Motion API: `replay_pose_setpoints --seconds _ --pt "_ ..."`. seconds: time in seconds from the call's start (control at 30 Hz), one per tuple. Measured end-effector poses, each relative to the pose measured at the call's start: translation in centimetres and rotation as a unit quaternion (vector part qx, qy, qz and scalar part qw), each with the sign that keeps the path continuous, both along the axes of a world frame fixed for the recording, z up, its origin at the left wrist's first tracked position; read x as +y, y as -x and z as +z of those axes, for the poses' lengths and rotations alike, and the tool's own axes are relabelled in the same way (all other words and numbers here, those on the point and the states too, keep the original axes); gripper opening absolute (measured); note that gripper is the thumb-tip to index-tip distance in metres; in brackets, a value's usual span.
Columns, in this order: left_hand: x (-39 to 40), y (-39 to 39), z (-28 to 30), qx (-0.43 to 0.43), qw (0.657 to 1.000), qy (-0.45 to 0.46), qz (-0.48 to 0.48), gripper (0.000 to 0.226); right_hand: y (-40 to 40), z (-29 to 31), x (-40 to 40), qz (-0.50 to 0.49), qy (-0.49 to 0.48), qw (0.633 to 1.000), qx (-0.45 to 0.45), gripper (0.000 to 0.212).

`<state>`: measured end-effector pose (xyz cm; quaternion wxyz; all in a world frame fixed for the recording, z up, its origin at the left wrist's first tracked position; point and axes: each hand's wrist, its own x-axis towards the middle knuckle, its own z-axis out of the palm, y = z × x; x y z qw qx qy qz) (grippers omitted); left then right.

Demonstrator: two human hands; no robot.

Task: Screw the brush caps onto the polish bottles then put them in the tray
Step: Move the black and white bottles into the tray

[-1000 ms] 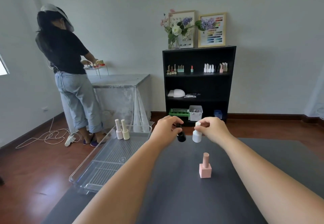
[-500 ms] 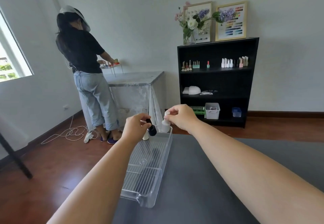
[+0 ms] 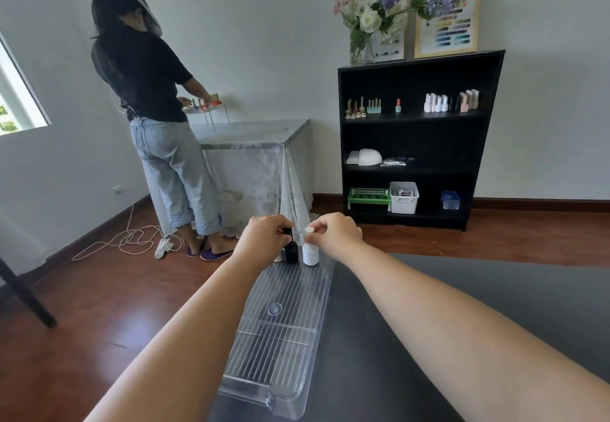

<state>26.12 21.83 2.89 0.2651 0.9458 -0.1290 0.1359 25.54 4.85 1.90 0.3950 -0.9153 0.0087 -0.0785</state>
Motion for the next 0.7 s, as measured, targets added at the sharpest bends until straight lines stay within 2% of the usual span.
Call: replay_pose_setpoints --seconds 0.2,0.5,0.63,0.7 --pt "-0.4 0.1 0.6 -0.018 0.998 -0.053 0.017 0.026 -0.7 -0.2 1.5 -0.018 0.039 0.999 -0.018 0.012" --pt "0.0 0.6 0.5 -0.048 0.995 -0.090 0.022 0.032 -0.7 -0.4 2.5 -0.047 0.050 0.998 0.000 0.017" --pt "0.0 2.3 0.9 -0.086 0.993 -0.071 0.026 0.035 0.9 0.6 1.7 -0.036 0.052 0.998 0.008 0.036" --pt "-0.5 3.9 1.5 -0.112 0.993 -0.023 0.023 0.031 2.3 1.9 0.8 -0.027 0.028 0.999 0.007 0.041"
